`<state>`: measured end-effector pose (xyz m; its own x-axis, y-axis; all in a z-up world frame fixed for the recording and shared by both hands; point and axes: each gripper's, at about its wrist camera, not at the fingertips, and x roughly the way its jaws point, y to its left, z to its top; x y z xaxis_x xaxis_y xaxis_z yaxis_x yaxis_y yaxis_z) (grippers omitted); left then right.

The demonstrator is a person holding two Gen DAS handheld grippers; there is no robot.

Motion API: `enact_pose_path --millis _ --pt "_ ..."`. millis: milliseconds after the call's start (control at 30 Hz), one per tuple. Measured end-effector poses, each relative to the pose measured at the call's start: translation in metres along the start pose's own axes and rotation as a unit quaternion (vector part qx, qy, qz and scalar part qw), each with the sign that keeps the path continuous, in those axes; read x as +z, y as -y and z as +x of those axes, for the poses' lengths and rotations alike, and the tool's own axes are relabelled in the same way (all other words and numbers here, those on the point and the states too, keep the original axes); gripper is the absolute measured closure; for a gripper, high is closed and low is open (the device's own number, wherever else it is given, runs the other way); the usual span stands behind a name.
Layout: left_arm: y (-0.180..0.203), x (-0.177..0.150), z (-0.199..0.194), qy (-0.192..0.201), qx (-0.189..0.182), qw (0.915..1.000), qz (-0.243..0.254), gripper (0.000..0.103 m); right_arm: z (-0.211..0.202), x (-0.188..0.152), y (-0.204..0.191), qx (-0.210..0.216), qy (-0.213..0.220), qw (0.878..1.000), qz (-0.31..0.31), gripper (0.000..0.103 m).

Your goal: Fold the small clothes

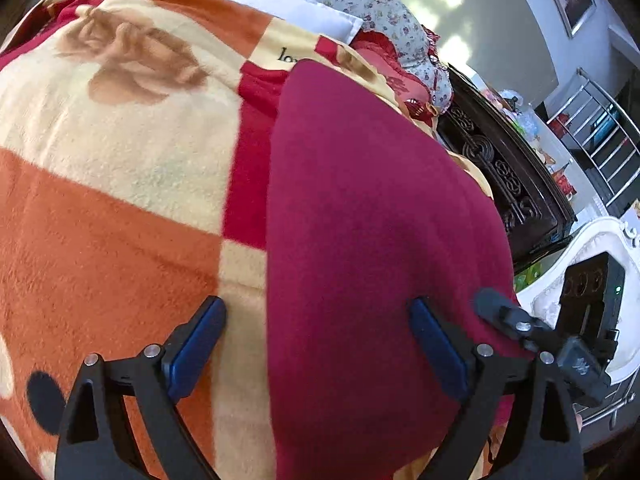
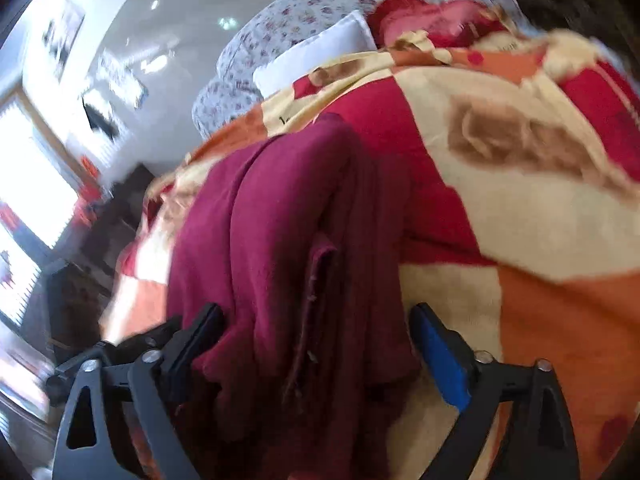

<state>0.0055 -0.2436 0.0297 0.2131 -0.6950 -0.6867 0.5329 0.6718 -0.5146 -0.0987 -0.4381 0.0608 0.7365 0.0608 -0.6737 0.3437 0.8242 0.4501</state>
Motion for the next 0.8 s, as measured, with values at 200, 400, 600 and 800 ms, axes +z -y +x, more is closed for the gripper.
enact_pose_path --millis 200,400,600,800 --pt "0.024 0.003 -0.018 -0.005 -0.008 0.9986 0.053 0.059 -0.024 0.002 -0.033 -0.018 0.005 0.999 -0.047 0.047" --pt "0.026 -0.021 -0.096 0.005 -0.003 0.9965 0.083 0.06 -0.071 -0.024 -0.092 0.018 0.013 0.996 -0.088 0.047" --pt "0.007 -0.07 -0.151 -0.013 0.046 0.9944 0.094 0.06 -0.083 -0.079 -0.138 0.047 -0.012 0.993 -0.106 0.047" --pt "-0.031 -0.12 -0.139 -0.054 0.093 0.992 0.066 0.055 -0.038 -0.142 -0.138 0.02 -0.096 0.992 -0.078 0.036"
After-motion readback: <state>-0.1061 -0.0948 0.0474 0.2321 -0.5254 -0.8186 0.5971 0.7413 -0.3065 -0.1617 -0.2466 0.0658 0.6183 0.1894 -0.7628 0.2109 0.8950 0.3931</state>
